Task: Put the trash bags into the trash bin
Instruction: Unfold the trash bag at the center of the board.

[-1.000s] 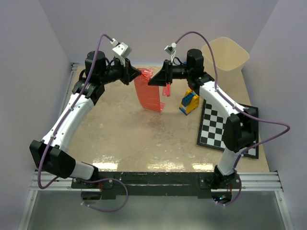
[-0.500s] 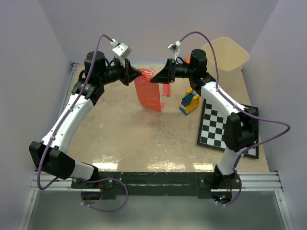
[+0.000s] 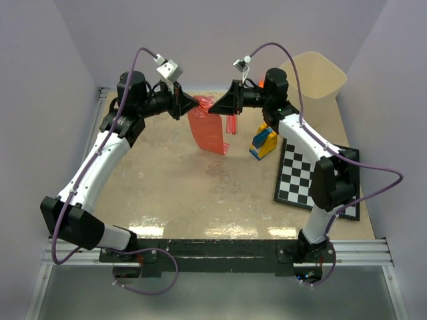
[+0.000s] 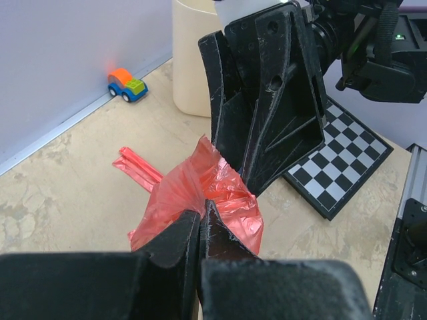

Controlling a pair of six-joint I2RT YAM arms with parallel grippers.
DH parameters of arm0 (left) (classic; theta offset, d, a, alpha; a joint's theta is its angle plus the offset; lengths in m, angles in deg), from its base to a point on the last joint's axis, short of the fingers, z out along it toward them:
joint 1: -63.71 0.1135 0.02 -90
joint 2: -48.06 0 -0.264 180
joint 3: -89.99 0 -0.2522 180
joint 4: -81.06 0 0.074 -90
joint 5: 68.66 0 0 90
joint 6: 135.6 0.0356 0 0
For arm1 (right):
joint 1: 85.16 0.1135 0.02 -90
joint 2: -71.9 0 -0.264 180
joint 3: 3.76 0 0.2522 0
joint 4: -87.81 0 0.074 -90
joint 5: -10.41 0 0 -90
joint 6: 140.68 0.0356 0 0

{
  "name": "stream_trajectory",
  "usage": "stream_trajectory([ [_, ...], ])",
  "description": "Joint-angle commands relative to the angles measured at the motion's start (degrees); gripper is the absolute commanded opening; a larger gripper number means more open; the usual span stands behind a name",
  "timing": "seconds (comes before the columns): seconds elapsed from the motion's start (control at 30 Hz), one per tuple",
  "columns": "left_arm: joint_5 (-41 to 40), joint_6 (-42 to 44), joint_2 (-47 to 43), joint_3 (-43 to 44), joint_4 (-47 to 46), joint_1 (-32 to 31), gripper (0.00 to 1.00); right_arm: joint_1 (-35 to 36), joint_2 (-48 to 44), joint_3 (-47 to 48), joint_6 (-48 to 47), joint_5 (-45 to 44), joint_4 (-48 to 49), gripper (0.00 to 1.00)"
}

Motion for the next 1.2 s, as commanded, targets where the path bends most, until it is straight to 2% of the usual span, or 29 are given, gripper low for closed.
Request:
stream_trajectory([
  [0.0,1.8,-1.2,-1.6,-0.2,-3.3,0.4,0.00,0.7,0.0,1.0,0.8,1.1,3.9,0.38],
  [0.23,2.7,-2.1,-1.4,-0.3,-4.0,0.4,0.00,1.3,0.4,1.9,0.9,2.3,6.5,0.29],
  [0.37,2.6,-2.2,-1.4,-0.4,-4.1,0.4,0.00,1.4,0.2,1.6,0.9,3.1,8.9,0.08],
  [0.43,2.0,-2.1,-1.4,-0.4,-3.8,0.4,0.00,1.4,-0.1,1.7,0.4,3.1,8.9,0.00],
  [0.53,-2.1,-0.1,-1.6,0.4,-1.7,0.4,0.00,0.9,-1.1,3.9,-6.1,-1.0,-1.6,0.00],
  [0.6,-5.9,2.1,-1.9,1.1,-0.3,0.6,0.00,0.4,-2.4,5.9,-13.8,-8.9,-13.4,0.00],
  [0.67,-8.6,3.8,-2.2,1.6,0.5,1.0,0.00,0.0,-4.3,5.8,-19.0,-16.1,-19.9,0.00],
  [0.93,-14.0,5.7,-3.1,0.0,1.7,2.1,0.00,-2.4,-9.5,2.5,-24.6,-33.0,-28.3,0.00],
  [1.17,-14.6,5.7,-3.8,-1.4,1.9,2.1,0.00,-3.4,-12.3,3.1,-28.1,-37.0,-30.5,0.00],
])
